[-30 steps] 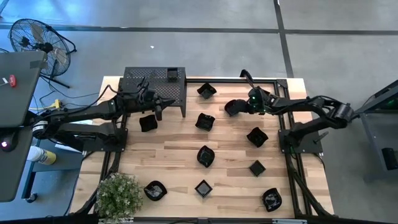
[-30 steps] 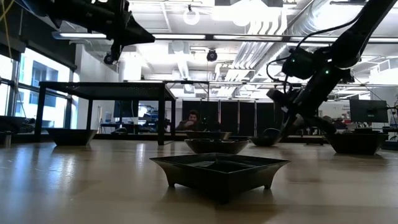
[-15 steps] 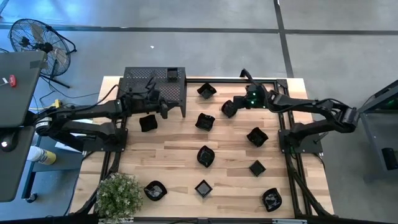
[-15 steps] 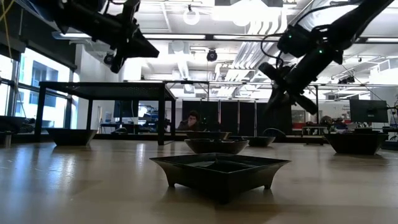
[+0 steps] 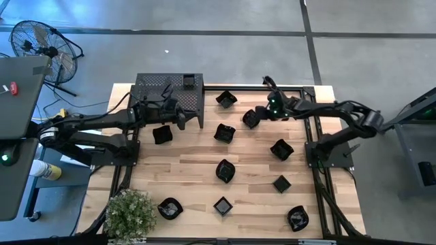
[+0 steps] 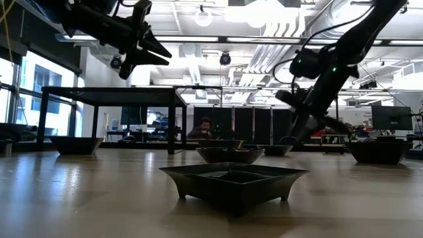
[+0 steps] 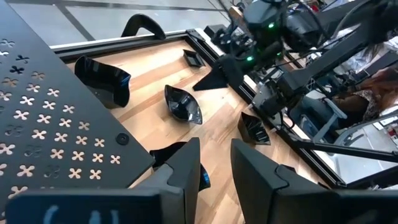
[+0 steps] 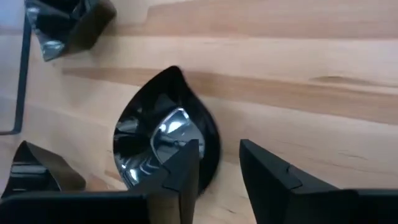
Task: Pick & Place Mini shaped plates
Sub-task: Put the leaf-shaped plate on the shelf
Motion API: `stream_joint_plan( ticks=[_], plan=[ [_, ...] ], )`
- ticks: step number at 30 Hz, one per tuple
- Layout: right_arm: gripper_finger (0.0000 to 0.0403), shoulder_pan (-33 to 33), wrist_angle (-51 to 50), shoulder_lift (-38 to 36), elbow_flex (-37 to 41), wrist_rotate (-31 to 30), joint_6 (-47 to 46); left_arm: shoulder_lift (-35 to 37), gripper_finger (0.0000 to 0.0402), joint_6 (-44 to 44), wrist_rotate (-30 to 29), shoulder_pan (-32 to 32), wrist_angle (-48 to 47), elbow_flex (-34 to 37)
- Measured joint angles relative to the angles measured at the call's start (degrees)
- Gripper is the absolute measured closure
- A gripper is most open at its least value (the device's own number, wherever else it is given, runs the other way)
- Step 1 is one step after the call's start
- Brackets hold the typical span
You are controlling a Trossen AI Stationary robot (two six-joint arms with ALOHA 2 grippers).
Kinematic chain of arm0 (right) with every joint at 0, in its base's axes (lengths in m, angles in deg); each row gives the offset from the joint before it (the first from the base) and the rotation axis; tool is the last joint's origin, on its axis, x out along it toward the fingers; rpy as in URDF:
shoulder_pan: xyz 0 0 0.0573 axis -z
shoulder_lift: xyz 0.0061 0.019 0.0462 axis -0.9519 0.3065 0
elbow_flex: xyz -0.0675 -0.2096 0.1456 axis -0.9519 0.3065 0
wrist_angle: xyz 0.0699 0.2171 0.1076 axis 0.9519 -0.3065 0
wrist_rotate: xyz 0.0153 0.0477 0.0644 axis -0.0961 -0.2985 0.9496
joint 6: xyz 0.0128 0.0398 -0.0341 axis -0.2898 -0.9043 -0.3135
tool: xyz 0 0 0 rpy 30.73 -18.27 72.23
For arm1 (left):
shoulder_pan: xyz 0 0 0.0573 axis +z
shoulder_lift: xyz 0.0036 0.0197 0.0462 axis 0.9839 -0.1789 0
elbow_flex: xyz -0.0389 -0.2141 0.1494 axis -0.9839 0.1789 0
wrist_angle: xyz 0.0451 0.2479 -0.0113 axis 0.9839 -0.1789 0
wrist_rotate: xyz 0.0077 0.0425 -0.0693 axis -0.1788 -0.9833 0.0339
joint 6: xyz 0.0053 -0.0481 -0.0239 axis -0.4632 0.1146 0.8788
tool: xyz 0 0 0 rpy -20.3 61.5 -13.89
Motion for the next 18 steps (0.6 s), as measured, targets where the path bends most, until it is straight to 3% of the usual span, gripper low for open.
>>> stream_joint_plan(
  ticks=[4, 9, 12, 18],
  plan=[
    [0.0310, 0.0, 2.1, 4.2, 0.0, 1.9, 0.2, 0.0, 0.0312, 0.0, 0.0, 0.0, 0.0, 0.0],
    [0.0362, 0.0, 3.4, 5.7, 0.0, 3.9, 1.5, 0.0, 0.0312, 0.1, 0.0, 0.0, 0.0, 0.0],
    [0.0395, 0.0, 4.9, 4.0, 0.0, 3.8, 2.3, 0.0, 0.0312, 0.6, 0.0, 0.0, 0.0, 0.0],
    [0.0394, -0.8, 5.6, -3.5, 0.0, 2.2, 2.5, 0.0, 0.0312, 2.0, 0.1, 0.0, 0.1, 0.0]
  ],
)
